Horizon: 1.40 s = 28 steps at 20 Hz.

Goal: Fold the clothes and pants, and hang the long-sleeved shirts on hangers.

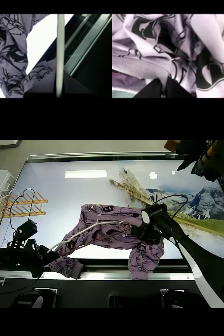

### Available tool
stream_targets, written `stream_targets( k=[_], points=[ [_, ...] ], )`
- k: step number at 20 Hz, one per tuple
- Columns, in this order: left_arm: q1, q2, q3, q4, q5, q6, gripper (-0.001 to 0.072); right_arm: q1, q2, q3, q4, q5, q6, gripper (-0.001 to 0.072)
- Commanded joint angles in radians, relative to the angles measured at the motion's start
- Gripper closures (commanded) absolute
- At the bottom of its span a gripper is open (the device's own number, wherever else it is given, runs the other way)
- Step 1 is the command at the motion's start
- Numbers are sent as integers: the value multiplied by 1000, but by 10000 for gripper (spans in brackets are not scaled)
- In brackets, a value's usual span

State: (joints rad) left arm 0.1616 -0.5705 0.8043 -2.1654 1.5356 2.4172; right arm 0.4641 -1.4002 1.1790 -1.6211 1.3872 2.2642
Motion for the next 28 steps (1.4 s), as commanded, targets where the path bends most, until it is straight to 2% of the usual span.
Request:
stream_targets(
  k=[1, 12, 18, 28],
  points=[
    [0, 5, -2, 14, 26, 0, 680, 0, -5, 1, -35, -10, 48, 663],
    [-1, -43, -14, -2, 26, 18, 681, 0, -8, 2, -42, -97, 93, 663],
    [0, -8, -14, -3, 30, 18, 681, 0, -38, 2, -50, -90, 117, 663],
    [-1, -66, -46, -9, 15, 22, 680, 0, -29, 21, -63, -142, 145, 663]
  ],
)
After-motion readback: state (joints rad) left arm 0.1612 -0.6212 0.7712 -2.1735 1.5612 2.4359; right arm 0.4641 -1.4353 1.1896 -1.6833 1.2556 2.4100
